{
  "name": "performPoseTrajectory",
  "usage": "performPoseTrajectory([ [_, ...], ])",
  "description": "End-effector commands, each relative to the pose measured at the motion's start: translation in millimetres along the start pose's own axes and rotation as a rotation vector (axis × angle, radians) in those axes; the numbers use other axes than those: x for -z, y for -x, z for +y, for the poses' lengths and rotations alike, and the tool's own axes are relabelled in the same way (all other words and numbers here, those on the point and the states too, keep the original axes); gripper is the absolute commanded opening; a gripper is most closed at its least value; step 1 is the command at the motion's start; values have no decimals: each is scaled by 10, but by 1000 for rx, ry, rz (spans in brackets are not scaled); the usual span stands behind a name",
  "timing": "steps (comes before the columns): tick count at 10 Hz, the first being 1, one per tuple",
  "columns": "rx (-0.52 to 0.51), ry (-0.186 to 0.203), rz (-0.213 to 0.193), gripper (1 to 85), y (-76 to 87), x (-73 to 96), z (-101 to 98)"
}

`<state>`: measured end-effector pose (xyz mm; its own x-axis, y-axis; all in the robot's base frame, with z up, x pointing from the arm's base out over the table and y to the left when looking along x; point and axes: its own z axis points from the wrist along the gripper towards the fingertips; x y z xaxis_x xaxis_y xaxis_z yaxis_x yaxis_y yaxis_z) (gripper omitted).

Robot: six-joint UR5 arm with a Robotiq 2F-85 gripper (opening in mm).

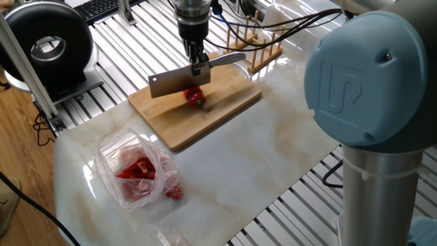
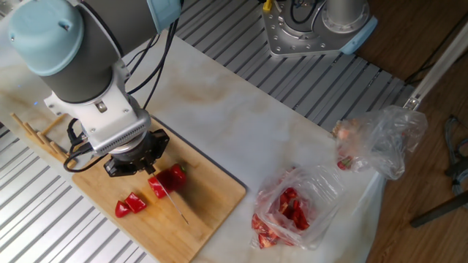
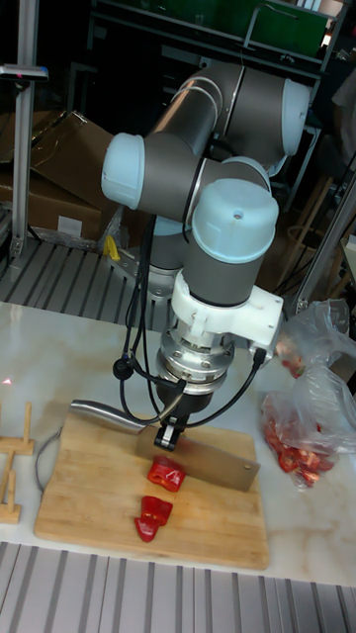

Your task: Chop the chili peppers

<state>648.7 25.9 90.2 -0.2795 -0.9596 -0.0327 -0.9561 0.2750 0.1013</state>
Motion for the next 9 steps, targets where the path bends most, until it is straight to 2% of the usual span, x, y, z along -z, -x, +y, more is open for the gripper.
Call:
performPoseTrajectory([
  [1, -10, 21, -22, 13, 18, 1, -11],
  [9, -14, 37, -18, 13, 16, -30, -49],
])
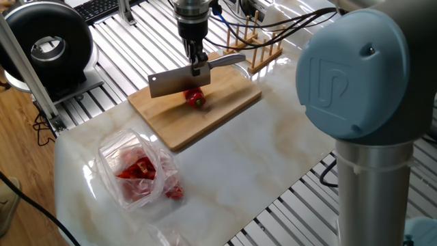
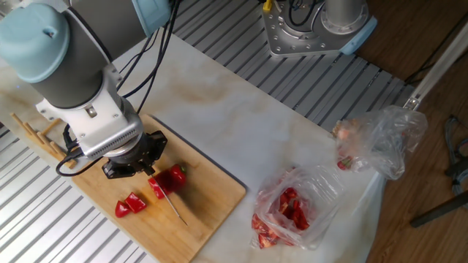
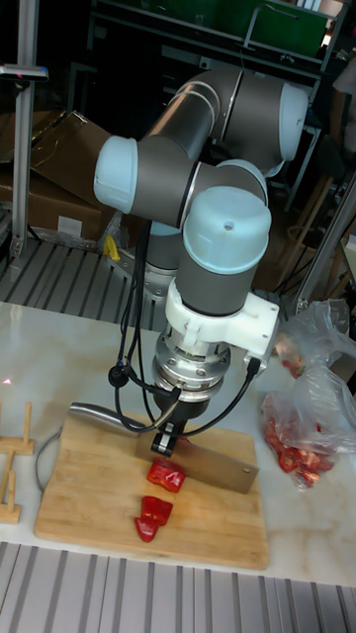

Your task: Chop the chili peppers

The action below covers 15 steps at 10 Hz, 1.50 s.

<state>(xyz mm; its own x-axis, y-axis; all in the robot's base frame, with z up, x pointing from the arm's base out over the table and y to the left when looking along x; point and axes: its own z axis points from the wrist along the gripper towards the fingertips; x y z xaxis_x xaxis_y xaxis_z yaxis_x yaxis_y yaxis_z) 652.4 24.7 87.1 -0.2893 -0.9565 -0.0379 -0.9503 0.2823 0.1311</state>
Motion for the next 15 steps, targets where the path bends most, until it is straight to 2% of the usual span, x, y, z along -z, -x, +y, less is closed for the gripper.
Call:
performPoseTrajectory([
  [1, -5, 9, -10, 13, 18, -1, -6],
  [7, 2, 16, -1, 13, 2, -20, -31],
  [15, 9, 6, 15, 13, -35, -92, -67],
])
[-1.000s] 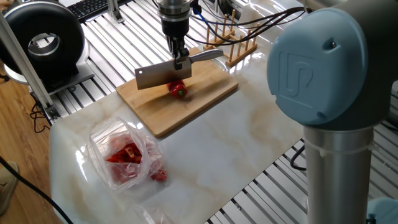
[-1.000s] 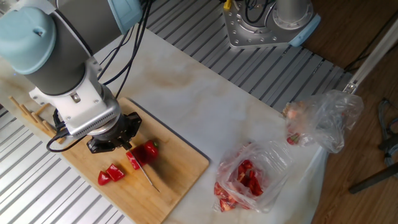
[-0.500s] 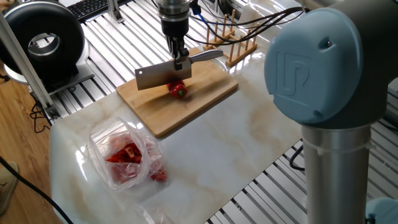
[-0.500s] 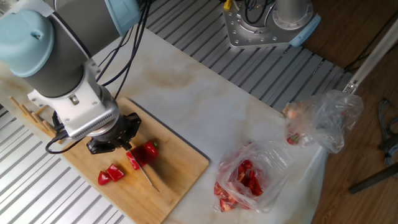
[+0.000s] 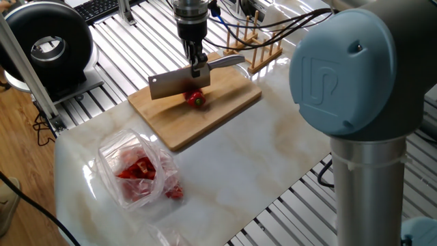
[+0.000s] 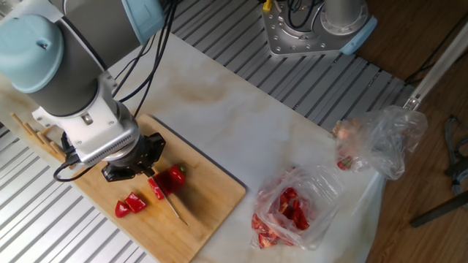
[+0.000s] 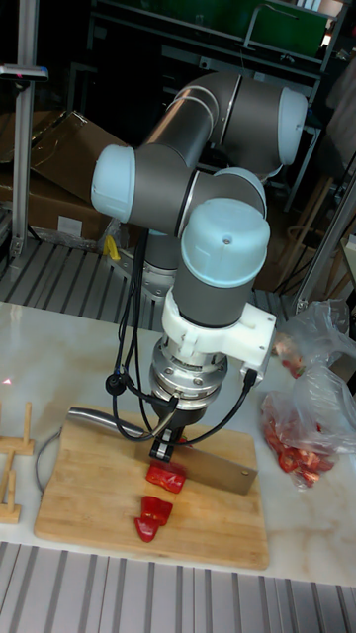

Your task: Chop the chili peppers

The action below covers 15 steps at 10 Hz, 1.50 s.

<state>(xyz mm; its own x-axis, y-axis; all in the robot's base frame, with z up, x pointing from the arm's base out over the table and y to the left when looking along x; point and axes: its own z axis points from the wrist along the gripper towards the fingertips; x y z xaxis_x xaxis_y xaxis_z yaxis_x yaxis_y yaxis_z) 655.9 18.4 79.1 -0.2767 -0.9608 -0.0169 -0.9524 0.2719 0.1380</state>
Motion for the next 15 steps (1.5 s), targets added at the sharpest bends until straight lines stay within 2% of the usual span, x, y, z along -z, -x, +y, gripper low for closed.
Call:
performPoseTrajectory([
  [1, 3, -2, -5, 13, 11, -29, -8],
  [12, 7, -15, 25, 13, -60, -63, -40],
  [15, 0, -25, 54, 13, -85, -56, -59],
])
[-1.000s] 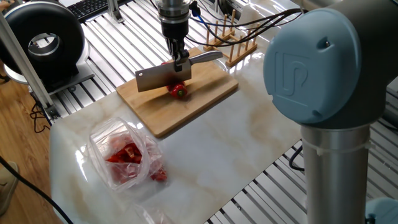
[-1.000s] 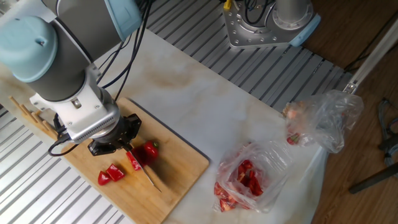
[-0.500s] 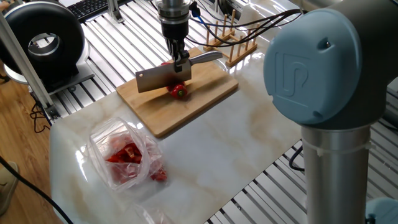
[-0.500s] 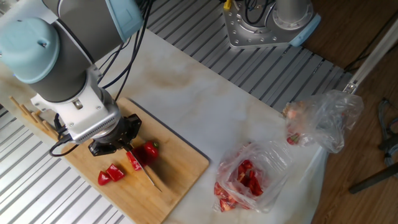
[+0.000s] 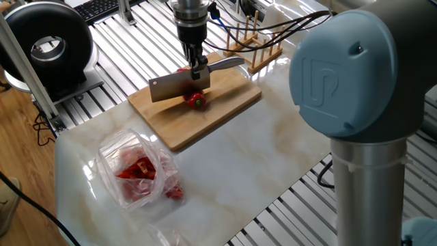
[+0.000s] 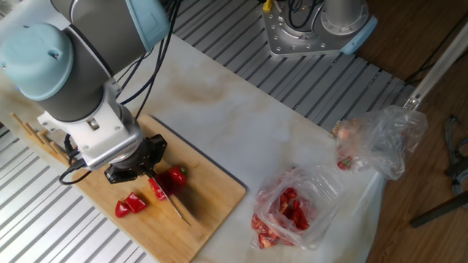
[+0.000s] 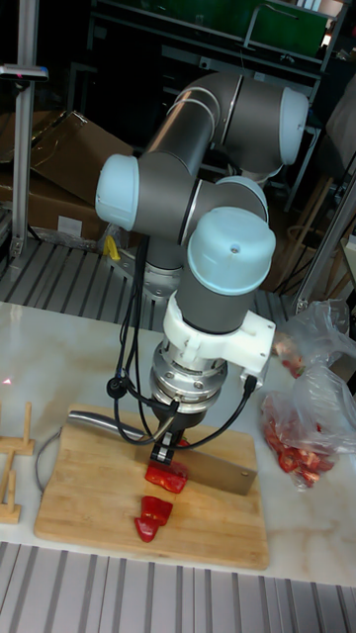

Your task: Chop the chili peppers

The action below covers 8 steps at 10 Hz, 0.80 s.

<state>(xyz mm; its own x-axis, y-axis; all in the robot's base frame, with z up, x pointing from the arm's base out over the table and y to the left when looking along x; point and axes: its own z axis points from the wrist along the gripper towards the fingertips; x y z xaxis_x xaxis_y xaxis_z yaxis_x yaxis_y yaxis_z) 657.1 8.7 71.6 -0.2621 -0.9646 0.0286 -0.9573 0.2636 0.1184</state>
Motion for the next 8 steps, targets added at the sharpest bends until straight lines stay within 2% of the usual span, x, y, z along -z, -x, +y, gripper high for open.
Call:
performPoseTrajectory([
  [1, -12, -8, 17, 13, 4, 14, -14],
  [8, -28, -34, 68, 13, 34, 6, -24],
])
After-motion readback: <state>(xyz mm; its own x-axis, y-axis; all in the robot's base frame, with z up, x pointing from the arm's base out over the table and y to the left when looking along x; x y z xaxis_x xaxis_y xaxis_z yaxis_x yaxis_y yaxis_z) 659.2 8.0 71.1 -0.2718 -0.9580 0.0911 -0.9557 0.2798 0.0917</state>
